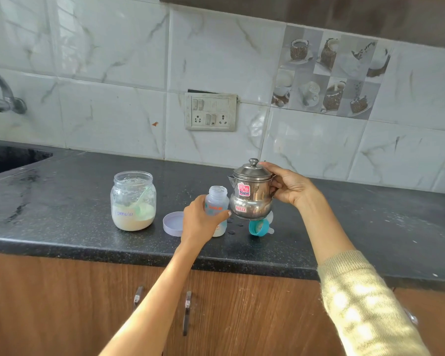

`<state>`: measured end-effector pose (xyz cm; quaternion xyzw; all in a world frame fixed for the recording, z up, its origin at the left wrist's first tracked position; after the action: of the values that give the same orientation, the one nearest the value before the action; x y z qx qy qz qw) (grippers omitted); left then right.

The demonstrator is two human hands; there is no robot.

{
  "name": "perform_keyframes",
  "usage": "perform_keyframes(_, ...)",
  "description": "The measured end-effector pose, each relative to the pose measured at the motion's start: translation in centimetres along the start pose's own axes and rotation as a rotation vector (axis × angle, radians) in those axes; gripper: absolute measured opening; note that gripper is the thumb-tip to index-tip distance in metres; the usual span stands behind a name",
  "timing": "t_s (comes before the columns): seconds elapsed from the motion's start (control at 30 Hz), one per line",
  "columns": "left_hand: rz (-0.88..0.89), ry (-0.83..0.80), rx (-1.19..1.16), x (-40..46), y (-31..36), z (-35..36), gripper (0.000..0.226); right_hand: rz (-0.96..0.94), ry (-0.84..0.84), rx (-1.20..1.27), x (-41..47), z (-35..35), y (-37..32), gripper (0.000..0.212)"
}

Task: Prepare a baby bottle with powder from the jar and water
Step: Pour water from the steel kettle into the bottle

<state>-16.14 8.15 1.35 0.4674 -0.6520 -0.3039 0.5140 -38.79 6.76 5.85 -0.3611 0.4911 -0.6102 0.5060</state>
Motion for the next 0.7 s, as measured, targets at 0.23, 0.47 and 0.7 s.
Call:
perform_keyframes(0.23,0.016,-0.006,0.015,0.2,0.1,0.0,0.048,0.003,0.022,-0.073,-0.1,0.3,0.4,0.009)
perform_keyframes(0.47,0.024,-0.022,0.018,0.3,-0.1,0.1,0.050,-0.001,0.026,-0.152,-0.9,1.2,-0.2,0.005)
perform_keyframes(0.7,0.027,-0.023,0.009,0.3,0.0,0.2,0.050,0.018,0.040,-0.178,-1.7,1.7,-0.4,0.008)
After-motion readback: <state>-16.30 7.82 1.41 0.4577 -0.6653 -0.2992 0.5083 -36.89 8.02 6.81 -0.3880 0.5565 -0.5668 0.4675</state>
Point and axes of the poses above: each hand's wrist, its own x-axis towards the middle knuckle, its own z-axis out of the palm, y = z × x, the point moved 10 cm from there along x, towards the middle knuckle, and after that the axes turned 2 degrees about y, right-handed, at the moved point
